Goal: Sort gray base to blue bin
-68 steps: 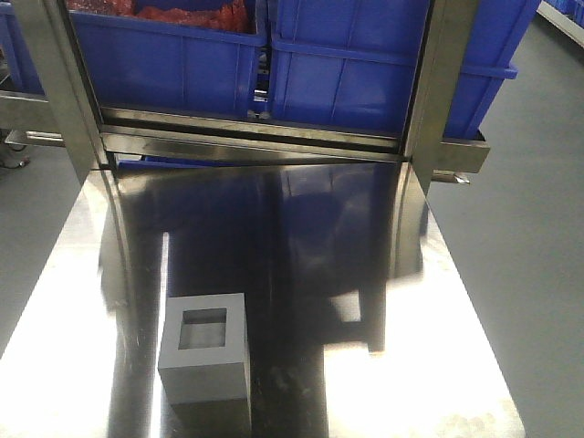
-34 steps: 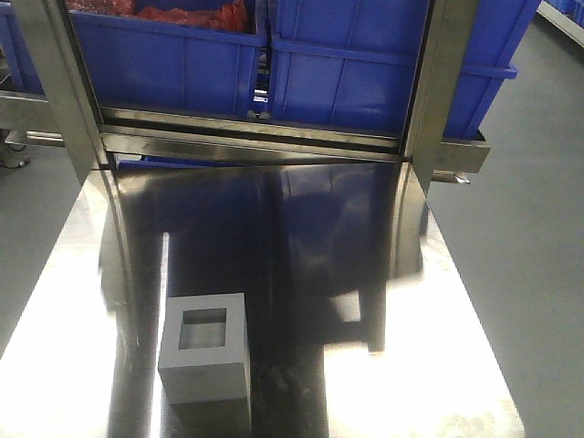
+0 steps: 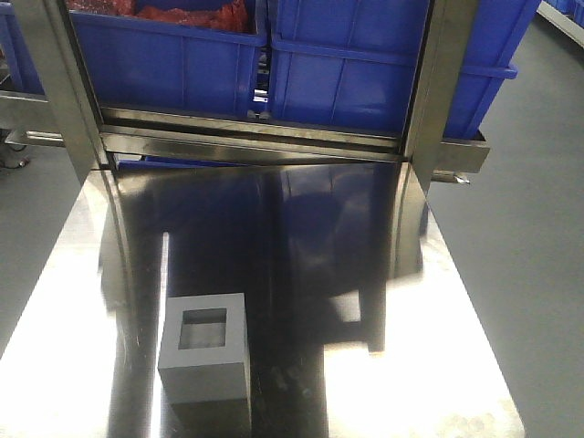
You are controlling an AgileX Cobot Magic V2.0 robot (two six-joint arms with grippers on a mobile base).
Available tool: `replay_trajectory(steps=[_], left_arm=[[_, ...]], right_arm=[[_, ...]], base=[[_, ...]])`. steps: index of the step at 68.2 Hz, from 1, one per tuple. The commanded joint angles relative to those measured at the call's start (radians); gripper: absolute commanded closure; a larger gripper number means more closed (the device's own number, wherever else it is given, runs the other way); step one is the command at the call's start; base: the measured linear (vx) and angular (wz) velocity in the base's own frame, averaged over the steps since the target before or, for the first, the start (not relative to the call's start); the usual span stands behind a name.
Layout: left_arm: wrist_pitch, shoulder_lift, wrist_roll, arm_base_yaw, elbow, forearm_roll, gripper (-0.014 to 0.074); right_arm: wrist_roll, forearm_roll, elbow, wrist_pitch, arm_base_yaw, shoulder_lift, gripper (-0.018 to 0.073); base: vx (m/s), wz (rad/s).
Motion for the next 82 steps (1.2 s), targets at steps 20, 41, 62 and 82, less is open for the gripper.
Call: replay_trajectory(steps=[20, 41, 62, 82], left_arm=[[0.082, 0.100, 0.123, -0.008, -0.197, -0.268, 0.0199], [0.363, 0.372, 0.663, -0.014, -0.385, -0.853, 0.0199], [0.207, 0.545, 0.642, -0.211, -0.406, -0.870, 0.0199], [0.172, 0.668, 0.258, -0.428, -0.541, -0.437, 0.0201]], right_arm=[[-0.012, -0.005, 0.007, -0.072, 0.001, -0.016, 0.0564], [-0.012, -0.005, 0.007, -0.072, 0.001, -0.016, 0.0564], [-0.012, -0.005, 0.007, -0.072, 0.001, -0.016, 0.0564], [-0.012, -0.005, 0.007, -0.072, 0.001, -0.016, 0.0564]], base=[[0.00, 0.00], [0.00, 0.00], [0.00, 0.00], [0.00, 0.00]])
